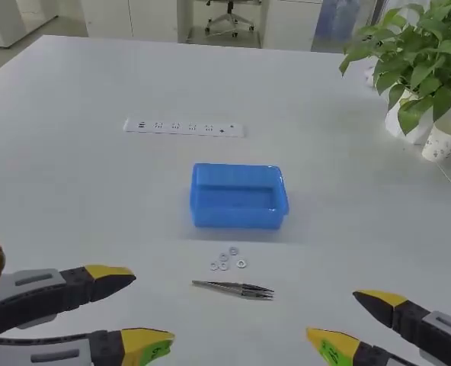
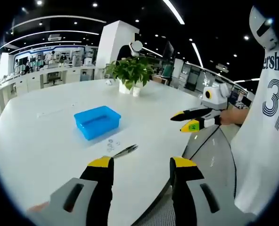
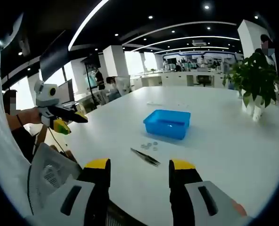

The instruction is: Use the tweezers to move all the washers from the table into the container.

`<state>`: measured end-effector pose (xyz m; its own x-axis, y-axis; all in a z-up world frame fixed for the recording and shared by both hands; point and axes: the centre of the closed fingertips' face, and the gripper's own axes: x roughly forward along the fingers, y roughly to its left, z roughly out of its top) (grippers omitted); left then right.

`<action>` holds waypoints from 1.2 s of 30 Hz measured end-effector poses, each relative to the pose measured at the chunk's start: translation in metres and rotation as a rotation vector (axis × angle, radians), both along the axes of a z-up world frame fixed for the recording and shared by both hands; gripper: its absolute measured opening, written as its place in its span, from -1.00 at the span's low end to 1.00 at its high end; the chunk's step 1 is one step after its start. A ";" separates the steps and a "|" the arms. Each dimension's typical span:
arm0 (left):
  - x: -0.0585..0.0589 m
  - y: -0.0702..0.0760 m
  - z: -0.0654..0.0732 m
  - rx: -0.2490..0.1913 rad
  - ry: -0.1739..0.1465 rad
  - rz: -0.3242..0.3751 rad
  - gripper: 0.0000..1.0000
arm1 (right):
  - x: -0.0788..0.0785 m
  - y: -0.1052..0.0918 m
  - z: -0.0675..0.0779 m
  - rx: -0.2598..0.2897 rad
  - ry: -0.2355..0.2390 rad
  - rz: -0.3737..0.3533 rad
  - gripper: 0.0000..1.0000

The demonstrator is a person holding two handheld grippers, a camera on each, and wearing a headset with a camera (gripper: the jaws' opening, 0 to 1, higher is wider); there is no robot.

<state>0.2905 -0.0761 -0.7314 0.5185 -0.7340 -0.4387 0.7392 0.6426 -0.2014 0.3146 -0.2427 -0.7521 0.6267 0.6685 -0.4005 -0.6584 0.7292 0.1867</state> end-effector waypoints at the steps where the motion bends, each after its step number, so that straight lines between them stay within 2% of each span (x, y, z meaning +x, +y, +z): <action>1: 0.000 0.000 0.000 0.000 0.000 0.000 0.05 | 0.000 0.000 0.000 0.000 0.000 0.000 0.01; 16: 0.003 -0.002 -0.002 -0.011 0.001 -0.005 0.04 | 0.001 -0.001 -0.002 -0.005 0.003 0.000 0.01; 25: 0.007 -0.001 -0.011 -0.018 0.004 0.002 0.05 | 0.002 0.000 -0.007 -0.041 -0.003 0.018 0.02; 31: 0.015 -0.001 -0.019 -0.016 0.008 0.004 0.06 | 0.006 0.002 -0.014 -0.087 -0.009 0.045 0.02; 36: 0.027 -0.002 -0.029 -0.017 0.009 0.006 0.06 | 0.015 0.005 -0.021 -0.124 -0.013 0.074 0.02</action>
<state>0.3176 -0.0783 -0.7607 0.5189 -0.7383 -0.4308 0.7336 0.6434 -0.2190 0.3294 -0.2374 -0.7736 0.5829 0.6592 -0.4751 -0.7131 0.6953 0.0898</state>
